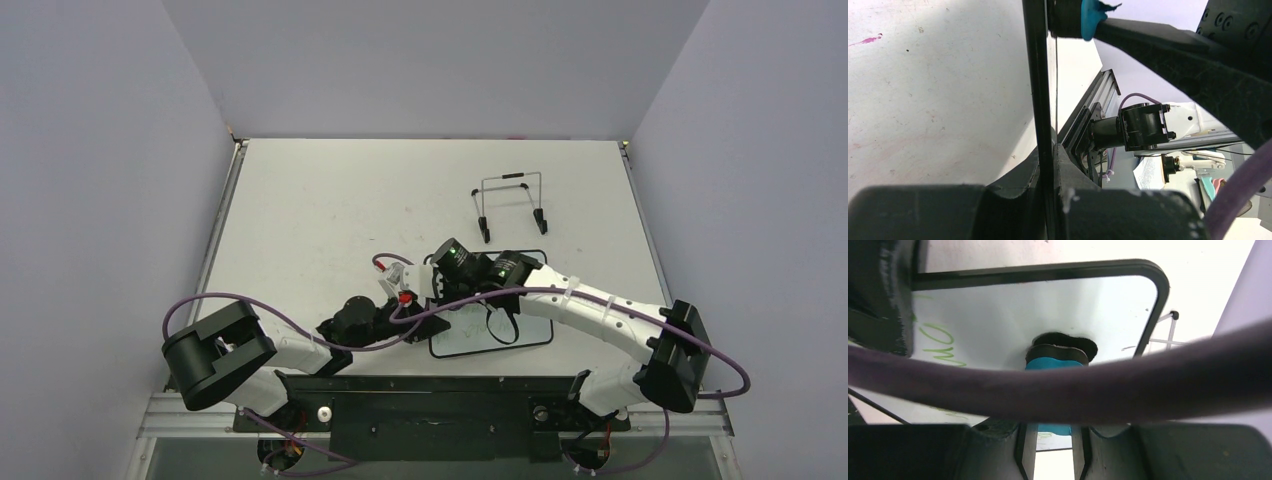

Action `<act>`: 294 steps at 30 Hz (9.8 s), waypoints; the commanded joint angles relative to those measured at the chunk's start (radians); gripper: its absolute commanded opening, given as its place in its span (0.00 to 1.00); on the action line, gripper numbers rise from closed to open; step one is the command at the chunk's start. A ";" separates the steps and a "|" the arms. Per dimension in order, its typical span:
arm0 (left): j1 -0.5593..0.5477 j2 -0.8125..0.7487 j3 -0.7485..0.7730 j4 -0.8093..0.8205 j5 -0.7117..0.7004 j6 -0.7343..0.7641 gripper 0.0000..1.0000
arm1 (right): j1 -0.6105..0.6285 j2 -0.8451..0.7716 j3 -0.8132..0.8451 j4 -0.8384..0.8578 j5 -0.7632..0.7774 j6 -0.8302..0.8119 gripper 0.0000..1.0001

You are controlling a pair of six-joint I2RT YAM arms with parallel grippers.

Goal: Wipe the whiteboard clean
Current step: Erase the whiteboard at the center of the board.

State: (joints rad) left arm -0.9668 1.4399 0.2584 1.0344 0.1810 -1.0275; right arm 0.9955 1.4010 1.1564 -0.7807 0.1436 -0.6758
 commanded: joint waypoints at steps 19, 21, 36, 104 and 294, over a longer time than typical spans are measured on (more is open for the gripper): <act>-0.006 -0.042 0.018 0.184 0.030 0.021 0.00 | -0.063 0.010 0.067 0.027 0.004 0.026 0.00; -0.006 -0.043 0.017 0.184 0.030 0.020 0.00 | -0.062 0.023 0.085 0.012 -0.023 0.032 0.00; -0.006 -0.040 0.016 0.189 0.029 0.023 0.00 | -0.113 -0.086 -0.063 -0.009 -0.048 -0.022 0.00; -0.053 -0.117 0.038 -0.025 -0.043 0.217 0.00 | -0.246 -0.115 -0.153 0.038 -0.195 0.036 0.00; -0.073 -0.147 0.025 -0.053 -0.076 0.261 0.00 | -0.541 -0.180 -0.217 0.118 -0.237 0.063 0.00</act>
State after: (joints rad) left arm -1.0222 1.3170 0.2699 0.9142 0.0334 -0.8219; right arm 0.5617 1.2034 0.8993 -0.7586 -0.1646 -0.6762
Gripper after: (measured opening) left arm 0.032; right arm 0.217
